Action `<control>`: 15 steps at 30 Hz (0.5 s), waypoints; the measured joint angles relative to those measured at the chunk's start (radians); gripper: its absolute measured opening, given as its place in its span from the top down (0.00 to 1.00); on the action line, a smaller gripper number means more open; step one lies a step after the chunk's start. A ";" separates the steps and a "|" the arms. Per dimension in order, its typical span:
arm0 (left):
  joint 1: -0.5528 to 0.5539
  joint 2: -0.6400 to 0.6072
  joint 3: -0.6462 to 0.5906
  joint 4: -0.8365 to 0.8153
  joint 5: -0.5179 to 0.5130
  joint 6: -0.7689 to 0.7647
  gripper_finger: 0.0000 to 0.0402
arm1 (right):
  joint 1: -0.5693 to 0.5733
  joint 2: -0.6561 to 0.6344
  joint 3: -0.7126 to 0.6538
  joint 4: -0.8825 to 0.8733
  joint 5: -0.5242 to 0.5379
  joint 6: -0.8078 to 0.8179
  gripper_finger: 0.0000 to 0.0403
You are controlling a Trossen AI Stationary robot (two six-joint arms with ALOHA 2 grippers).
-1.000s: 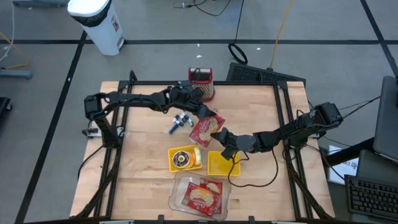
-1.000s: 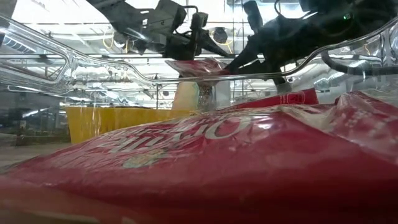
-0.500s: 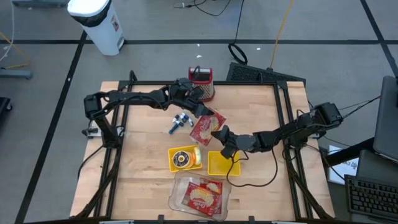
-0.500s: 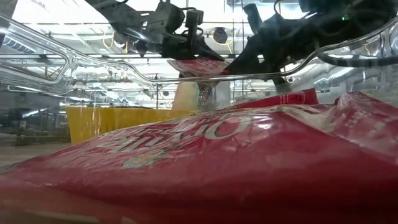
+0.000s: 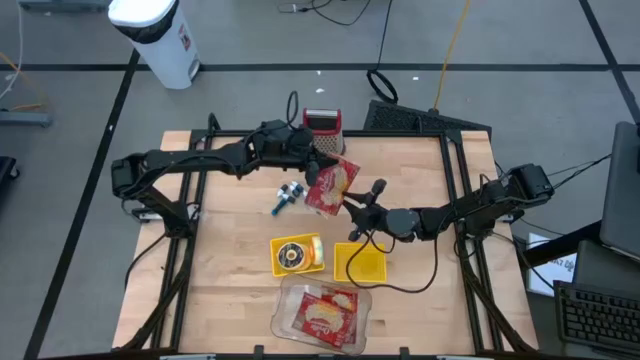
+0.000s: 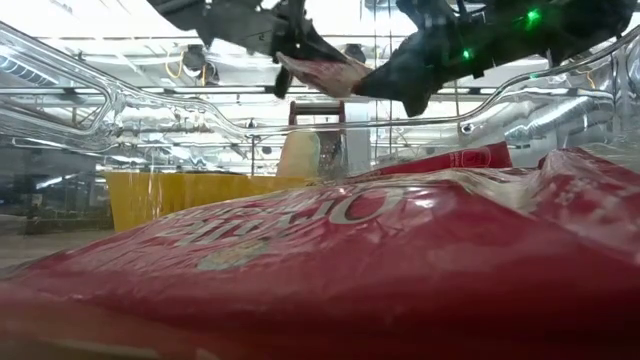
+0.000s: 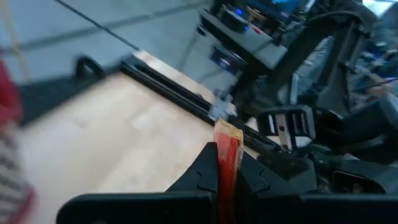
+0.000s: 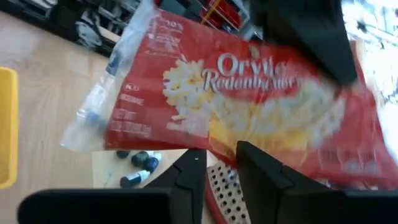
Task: Pick & Place Food Item
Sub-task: Put the red popcorn bag into the transparent bin
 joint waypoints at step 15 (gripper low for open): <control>-0.060 -0.119 -0.001 0.188 -0.173 0.217 0.98 | -0.109 0.006 -0.006 0.031 -0.422 0.604 0.78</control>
